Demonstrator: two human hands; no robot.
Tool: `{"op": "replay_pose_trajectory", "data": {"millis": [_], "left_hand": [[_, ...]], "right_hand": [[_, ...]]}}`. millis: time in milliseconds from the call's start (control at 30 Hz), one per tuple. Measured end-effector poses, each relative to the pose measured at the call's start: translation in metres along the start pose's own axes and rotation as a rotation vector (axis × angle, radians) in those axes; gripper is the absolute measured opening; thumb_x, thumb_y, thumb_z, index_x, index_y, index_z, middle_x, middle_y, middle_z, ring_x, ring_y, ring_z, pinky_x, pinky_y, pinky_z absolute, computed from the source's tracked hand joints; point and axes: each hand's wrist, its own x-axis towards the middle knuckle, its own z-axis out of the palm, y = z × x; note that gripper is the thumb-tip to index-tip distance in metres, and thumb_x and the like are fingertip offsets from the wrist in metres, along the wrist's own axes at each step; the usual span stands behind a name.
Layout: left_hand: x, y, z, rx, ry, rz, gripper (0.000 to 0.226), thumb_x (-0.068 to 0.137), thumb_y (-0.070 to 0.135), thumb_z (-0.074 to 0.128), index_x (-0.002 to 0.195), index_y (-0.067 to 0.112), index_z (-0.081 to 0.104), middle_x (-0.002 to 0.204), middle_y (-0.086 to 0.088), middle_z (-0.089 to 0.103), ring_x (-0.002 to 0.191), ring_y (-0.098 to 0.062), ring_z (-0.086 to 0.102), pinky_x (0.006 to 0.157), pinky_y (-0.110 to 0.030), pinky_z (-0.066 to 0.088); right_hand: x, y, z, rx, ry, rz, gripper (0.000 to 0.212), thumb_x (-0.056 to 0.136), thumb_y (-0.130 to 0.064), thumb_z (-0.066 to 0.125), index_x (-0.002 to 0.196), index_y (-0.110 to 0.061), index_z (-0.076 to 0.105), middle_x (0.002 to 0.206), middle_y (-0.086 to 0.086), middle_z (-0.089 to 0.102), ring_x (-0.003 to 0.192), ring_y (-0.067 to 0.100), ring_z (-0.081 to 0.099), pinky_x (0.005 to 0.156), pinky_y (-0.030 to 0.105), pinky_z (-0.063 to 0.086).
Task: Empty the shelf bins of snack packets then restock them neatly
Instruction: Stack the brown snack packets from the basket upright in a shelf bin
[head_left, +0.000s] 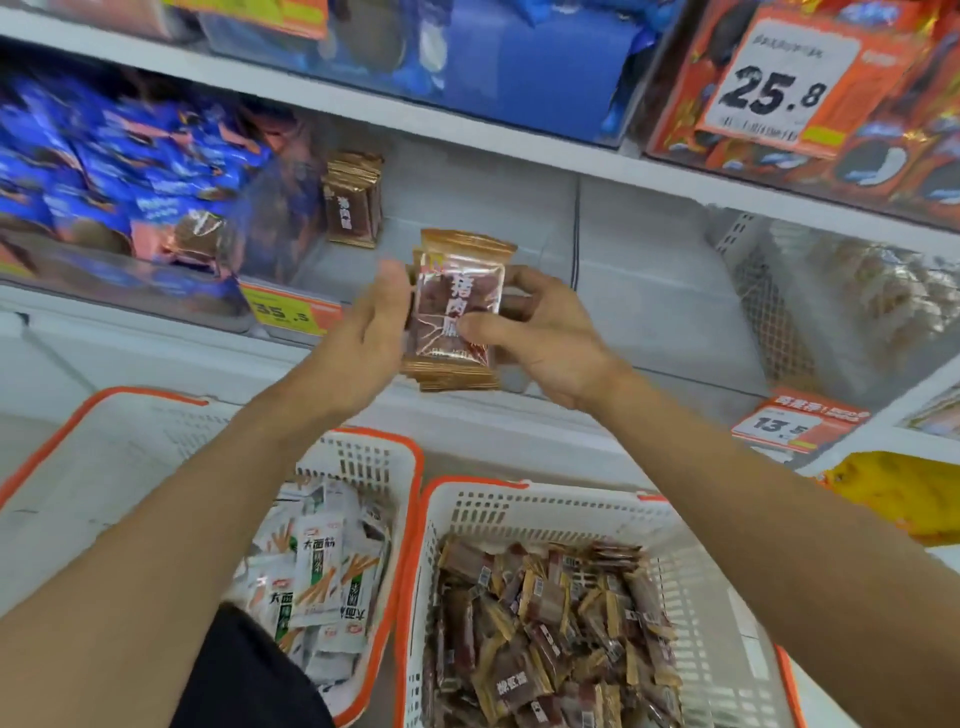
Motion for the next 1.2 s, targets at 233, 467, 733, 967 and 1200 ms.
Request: {"op": "replay_pose_trajectory", "data": {"millis": [233,467,733,967,1200], "left_hand": [[0.030,-0.102,-0.073,0.583,0.365,-0.047,0.036,0.072,0.008,0.081,0.107,0.010,0.072,0.109,-0.015,0.065,0.112,-0.041,0.053,0.098,-0.040,0.038],[0.040,-0.133,-0.081,0.599,0.438,0.193,0.036,0.065,0.033,0.091,0.094,0.015,0.078,0.090,-0.003,0.069,0.098,-0.035,0.059,0.089,-0.053,0.047],[0.043,-0.132,-0.076,0.531,0.532,0.176,0.034,0.060,0.031,0.092,0.090,0.020,0.079,0.092,0.005,0.070,0.101,-0.024,0.051,0.087,-0.022,0.021],[0.040,-0.137,-0.072,0.485,0.539,0.207,0.035,0.063,0.027,0.091,0.094,0.017,0.079,0.091,0.009,0.065,0.102,-0.015,0.043,0.093,-0.031,0.030],[0.039,-0.141,-0.066,0.488,0.588,0.260,0.031,0.070,0.034,0.083,0.095,0.017,0.077,0.093,0.004,0.069,0.103,-0.018,0.044,0.092,-0.029,0.031]], "right_hand": [[0.119,-0.011,0.071,-0.059,0.190,-0.072,0.045,0.079,0.002,0.076,0.112,-0.011,0.047,0.076,-0.005,0.069,0.054,0.006,0.061,0.054,0.021,0.053],[0.222,0.034,0.129,-0.240,0.216,-0.088,0.047,0.071,-0.007,0.088,0.103,-0.018,0.057,0.101,0.005,0.073,0.096,0.022,0.071,0.090,0.044,0.058],[0.249,0.048,0.136,-0.587,0.097,-0.017,0.072,0.067,-0.019,0.088,0.131,-0.019,0.054,0.118,0.000,0.071,0.106,0.019,0.067,0.097,0.034,0.054],[0.249,0.058,0.137,-0.526,0.242,-0.154,0.081,0.064,-0.021,0.092,0.133,-0.012,0.050,0.120,0.003,0.071,0.108,0.020,0.068,0.095,0.031,0.054],[0.253,0.068,0.136,-0.621,0.141,-0.154,0.098,0.066,-0.029,0.090,0.144,-0.013,0.033,0.134,0.010,0.055,0.124,0.027,0.056,0.104,0.041,0.049]]}}
